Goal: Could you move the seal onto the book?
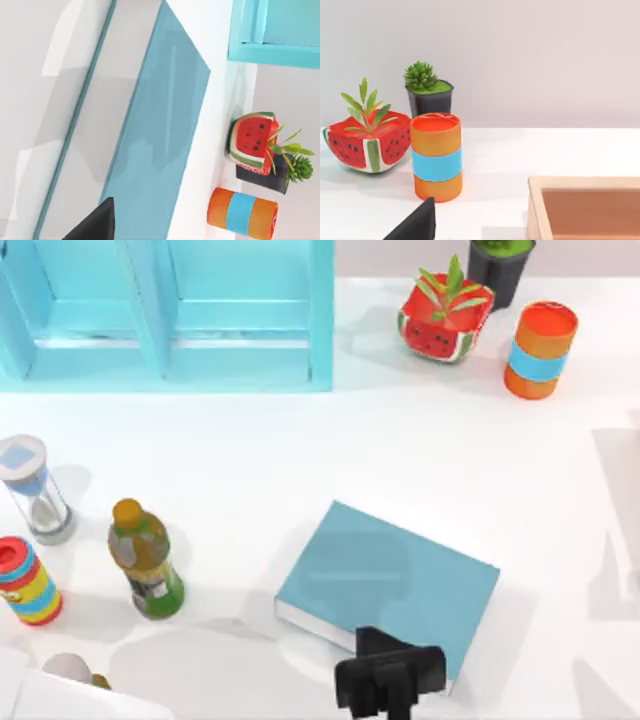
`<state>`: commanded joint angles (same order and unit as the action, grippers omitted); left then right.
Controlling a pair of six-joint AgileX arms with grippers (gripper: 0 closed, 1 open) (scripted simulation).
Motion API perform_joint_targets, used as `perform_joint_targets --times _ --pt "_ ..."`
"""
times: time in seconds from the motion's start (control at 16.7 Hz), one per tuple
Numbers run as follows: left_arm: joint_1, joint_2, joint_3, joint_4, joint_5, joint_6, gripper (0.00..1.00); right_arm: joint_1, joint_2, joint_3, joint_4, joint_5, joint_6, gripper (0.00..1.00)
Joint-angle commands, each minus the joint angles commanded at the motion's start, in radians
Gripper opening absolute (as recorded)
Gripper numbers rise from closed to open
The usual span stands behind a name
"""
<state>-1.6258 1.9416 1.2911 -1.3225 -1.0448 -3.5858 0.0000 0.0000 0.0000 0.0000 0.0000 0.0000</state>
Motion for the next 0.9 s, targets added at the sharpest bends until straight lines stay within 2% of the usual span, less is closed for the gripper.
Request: perform_joint_targets --times 0.18,0.36,0.6,0.9 --pt "0.081 -0.214 -0.083 0.137 0.135 0.273 1.00 0.000 0.000 0.000 0.000 0.000 0.000 1.00" --pt "0.199 -0.459 -0.188 0.294 0.287 0.640 1.00 0.000 0.000 0.000 0.000 0.000 0.000 1.00" --pt "0.409 -0.812 -0.354 0.515 0.490 1.229 1.00 0.000 0.000 0.000 0.000 0.000 0.000 1.00" --pt "0.737 -1.250 -0.618 0.798 0.721 2.022 1.00 0.000 0.000 0.000 0.000 0.000 0.000 1.00"
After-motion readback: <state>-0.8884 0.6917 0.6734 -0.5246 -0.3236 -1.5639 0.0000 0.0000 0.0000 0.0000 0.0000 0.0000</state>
